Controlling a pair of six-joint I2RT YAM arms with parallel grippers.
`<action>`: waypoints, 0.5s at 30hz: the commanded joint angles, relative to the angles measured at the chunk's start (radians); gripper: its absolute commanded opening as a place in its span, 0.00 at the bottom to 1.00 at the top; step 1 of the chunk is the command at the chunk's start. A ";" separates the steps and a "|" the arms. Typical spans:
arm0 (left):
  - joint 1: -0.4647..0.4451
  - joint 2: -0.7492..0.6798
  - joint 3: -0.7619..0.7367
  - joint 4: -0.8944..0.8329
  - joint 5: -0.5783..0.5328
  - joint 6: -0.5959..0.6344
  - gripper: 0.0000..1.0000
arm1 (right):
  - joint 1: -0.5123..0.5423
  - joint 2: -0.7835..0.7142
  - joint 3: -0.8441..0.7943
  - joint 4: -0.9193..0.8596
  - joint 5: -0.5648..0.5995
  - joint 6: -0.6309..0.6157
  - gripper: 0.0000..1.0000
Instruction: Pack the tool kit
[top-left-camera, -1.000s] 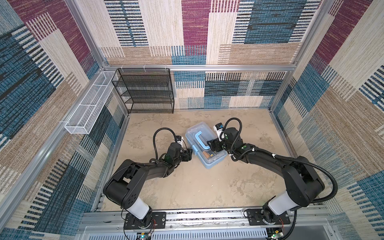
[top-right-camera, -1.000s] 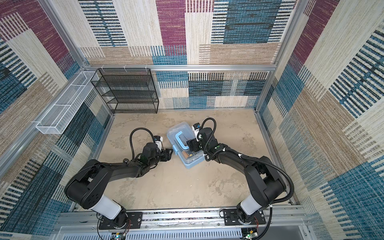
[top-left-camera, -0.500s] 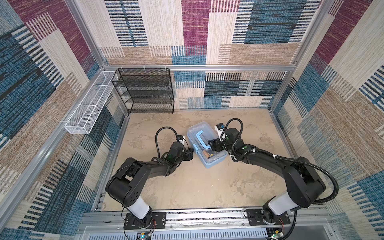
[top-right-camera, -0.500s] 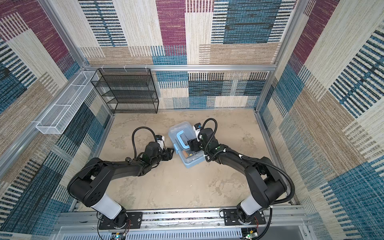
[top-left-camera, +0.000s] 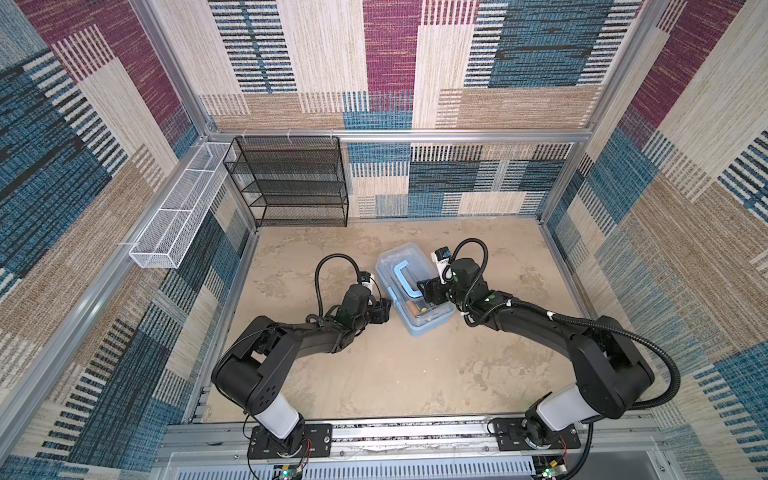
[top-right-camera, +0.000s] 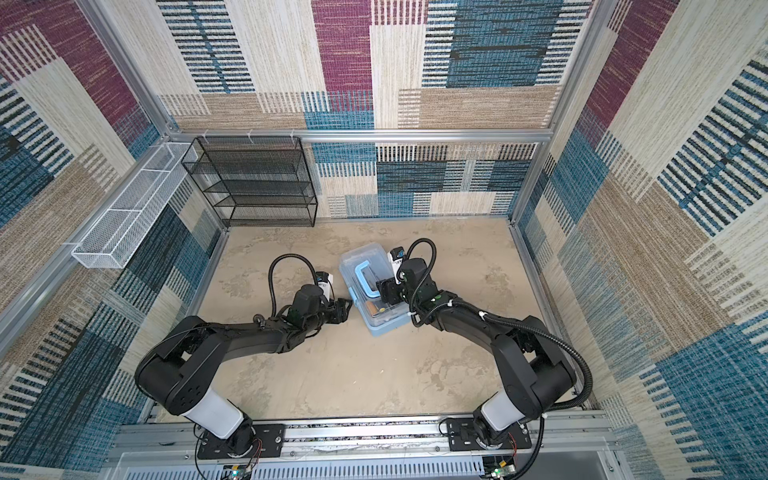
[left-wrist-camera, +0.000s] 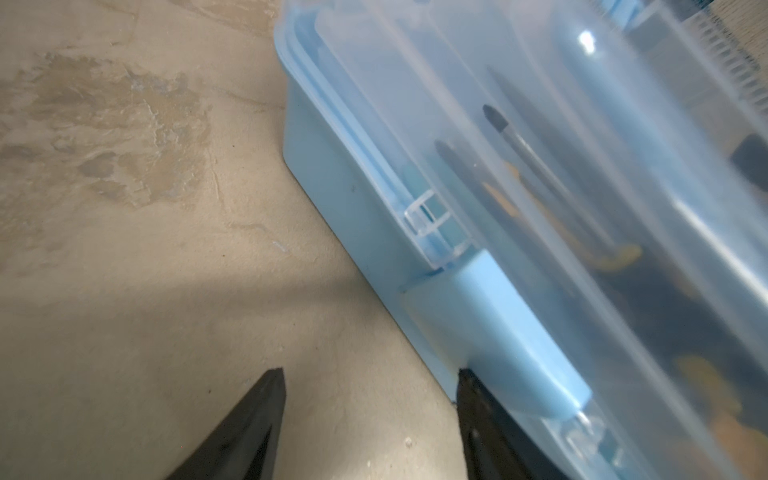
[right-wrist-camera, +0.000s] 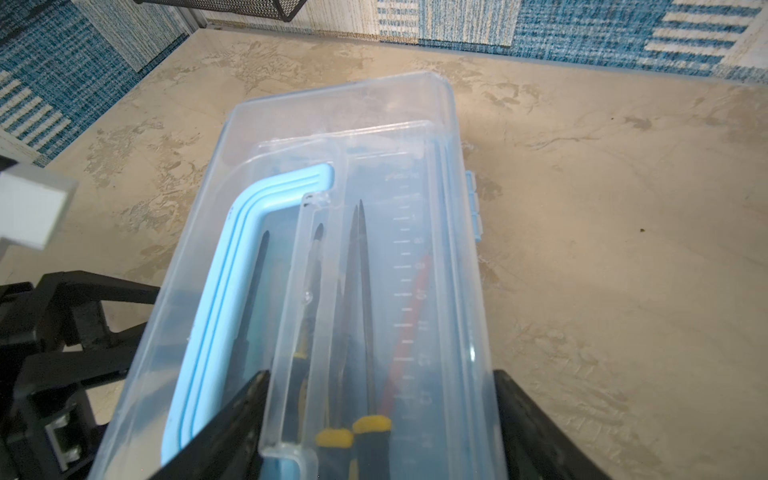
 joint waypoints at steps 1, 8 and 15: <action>-0.001 -0.027 -0.005 0.034 -0.026 0.009 0.75 | 0.011 -0.001 0.005 -0.148 -0.069 0.079 0.78; 0.017 -0.097 -0.034 -0.045 -0.092 0.041 0.83 | 0.011 -0.021 0.027 -0.167 -0.058 0.159 0.87; 0.029 -0.176 -0.066 -0.107 -0.159 0.061 0.95 | 0.011 -0.141 0.010 -0.145 0.003 0.145 1.00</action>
